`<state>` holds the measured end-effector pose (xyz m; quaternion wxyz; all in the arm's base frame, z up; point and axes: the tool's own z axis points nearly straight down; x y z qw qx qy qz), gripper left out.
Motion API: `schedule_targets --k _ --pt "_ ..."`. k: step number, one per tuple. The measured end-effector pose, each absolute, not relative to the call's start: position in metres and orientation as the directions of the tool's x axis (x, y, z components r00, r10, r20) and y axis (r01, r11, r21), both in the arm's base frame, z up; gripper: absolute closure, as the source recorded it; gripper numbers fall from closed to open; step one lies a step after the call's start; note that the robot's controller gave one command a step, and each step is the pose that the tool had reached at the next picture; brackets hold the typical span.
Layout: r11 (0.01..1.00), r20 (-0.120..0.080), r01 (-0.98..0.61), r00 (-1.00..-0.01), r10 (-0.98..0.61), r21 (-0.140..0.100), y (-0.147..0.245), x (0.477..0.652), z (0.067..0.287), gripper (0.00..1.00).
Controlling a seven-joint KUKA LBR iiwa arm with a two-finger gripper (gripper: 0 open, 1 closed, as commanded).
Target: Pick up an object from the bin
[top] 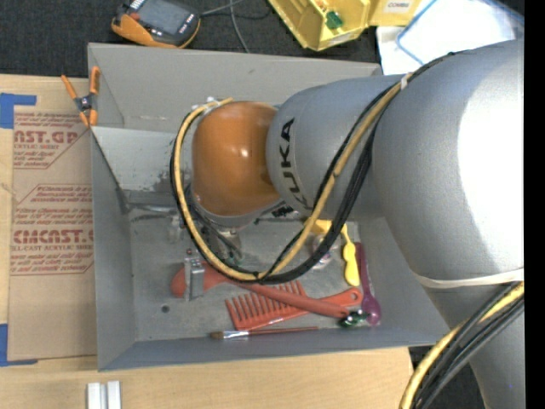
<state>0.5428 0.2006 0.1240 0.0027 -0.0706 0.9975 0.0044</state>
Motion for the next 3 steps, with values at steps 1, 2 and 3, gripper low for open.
schedule_targets --k 1,2,3 --pt "0.999 0.003 0.032 -0.999 0.032 -0.003 0.157 0.525 0.071 0.00" --pt "0.982 -0.021 -0.186 -0.982 -0.186 0.009 0.155 0.491 0.072 0.00" --pt "0.987 -0.005 -0.163 -0.987 -0.163 0.002 0.170 0.495 0.079 0.00"
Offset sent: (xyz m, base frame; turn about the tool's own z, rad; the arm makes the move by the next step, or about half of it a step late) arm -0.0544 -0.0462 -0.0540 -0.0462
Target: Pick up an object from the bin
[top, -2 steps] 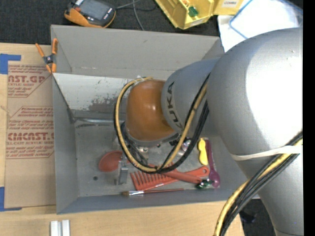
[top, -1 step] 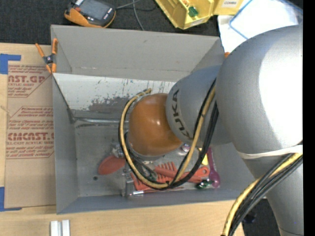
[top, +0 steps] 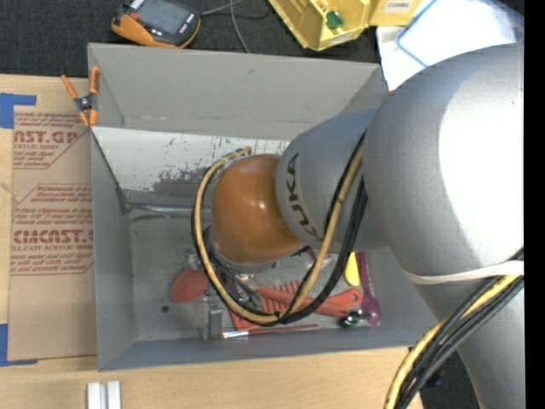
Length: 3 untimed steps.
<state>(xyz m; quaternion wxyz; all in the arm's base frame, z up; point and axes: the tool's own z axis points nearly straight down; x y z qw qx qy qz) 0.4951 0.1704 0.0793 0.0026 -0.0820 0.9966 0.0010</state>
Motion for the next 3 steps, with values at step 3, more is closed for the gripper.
schedule_targets --k 3 --pt "0.970 -0.014 -0.242 -0.970 -0.242 0.004 0.171 0.530 0.163 1.00"
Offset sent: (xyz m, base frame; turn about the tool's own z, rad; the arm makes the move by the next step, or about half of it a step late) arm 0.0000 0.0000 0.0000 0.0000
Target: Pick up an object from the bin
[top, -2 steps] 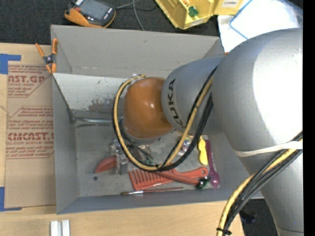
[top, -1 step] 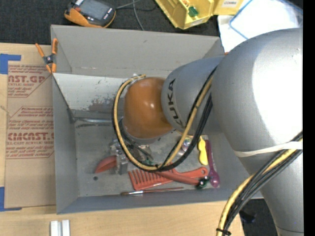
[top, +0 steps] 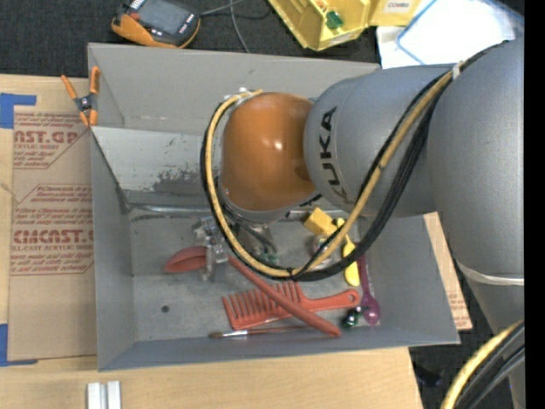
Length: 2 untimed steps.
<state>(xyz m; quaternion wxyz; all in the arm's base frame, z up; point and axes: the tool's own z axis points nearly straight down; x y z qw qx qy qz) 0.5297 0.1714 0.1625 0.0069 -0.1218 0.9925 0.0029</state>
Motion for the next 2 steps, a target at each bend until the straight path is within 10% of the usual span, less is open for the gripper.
schedule_targets --k 1,2 --pt "0.970 0.001 -0.243 -0.970 -0.243 0.002 0.154 0.546 0.164 1.00" --pt "0.975 -0.007 -0.221 -0.975 -0.221 0.007 0.177 0.505 0.167 1.00"
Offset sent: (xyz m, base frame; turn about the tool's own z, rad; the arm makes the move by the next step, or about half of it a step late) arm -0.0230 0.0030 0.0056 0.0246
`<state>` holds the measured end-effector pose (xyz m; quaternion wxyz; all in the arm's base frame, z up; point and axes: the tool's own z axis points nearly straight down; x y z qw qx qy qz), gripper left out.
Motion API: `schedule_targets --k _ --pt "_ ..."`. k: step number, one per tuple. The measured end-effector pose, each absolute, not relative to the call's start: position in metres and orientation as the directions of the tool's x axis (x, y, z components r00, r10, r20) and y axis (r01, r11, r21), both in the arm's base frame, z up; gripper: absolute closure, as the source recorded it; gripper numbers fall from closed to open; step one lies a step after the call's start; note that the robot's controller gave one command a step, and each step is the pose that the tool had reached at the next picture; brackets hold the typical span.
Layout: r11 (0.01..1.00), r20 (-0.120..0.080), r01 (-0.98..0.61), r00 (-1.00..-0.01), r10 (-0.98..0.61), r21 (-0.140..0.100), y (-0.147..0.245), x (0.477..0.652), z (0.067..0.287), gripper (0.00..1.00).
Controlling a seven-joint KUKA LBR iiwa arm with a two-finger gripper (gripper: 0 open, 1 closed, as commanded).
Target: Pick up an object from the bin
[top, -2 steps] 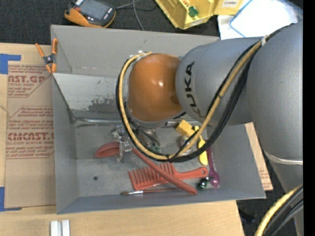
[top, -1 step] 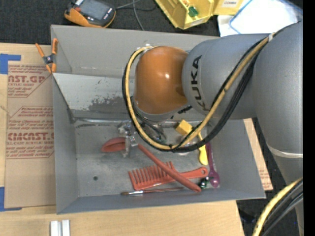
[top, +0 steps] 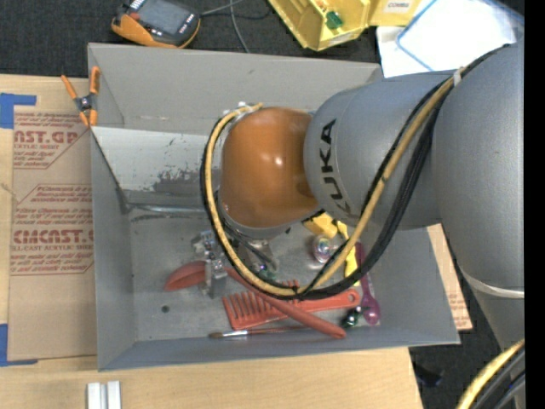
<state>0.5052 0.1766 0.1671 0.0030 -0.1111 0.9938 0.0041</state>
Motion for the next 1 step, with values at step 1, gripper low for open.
schedule_targets --k 1 --pt "0.980 -0.003 -0.197 -0.980 -0.197 0.004 0.1723 0.5329 0.2633 1.00"
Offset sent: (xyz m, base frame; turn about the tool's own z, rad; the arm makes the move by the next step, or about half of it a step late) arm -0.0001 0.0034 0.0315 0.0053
